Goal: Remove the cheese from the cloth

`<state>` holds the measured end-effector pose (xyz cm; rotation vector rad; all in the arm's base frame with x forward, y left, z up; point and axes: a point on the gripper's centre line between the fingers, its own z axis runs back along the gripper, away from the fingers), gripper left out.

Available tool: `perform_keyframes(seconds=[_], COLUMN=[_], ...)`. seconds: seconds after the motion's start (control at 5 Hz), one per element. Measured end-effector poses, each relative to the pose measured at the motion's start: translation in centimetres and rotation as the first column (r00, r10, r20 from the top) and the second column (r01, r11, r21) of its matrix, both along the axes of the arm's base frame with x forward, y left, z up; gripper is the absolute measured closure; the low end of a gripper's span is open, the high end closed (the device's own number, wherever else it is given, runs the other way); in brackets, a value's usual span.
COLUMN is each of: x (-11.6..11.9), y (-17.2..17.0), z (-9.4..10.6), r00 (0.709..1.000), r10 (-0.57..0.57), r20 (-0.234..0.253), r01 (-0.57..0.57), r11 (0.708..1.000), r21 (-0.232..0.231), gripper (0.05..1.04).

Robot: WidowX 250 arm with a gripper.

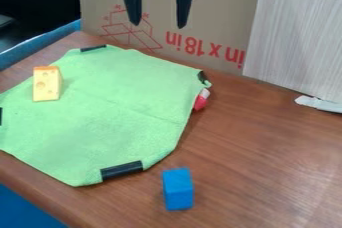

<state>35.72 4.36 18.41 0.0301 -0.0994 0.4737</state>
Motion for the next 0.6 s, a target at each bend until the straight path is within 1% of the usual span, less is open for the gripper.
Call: perform_keyframes(seconds=[0.2,0.4,0.6], x=[0.1,-0.9,-2.1], y=[-0.1,3.5,7.8], z=[-1.2,-2.0,-2.0], r00=[0.999,0.999,0.997], r10=[-0.005,0.015,0.077], r20=[-0.033,-0.043,0.027], r01=[0.004,-0.019,-0.074], r11=[1.000,0.996,0.994], r21=[-0.011,-0.085,-0.080], gripper=[0.084,0.084,0.084])
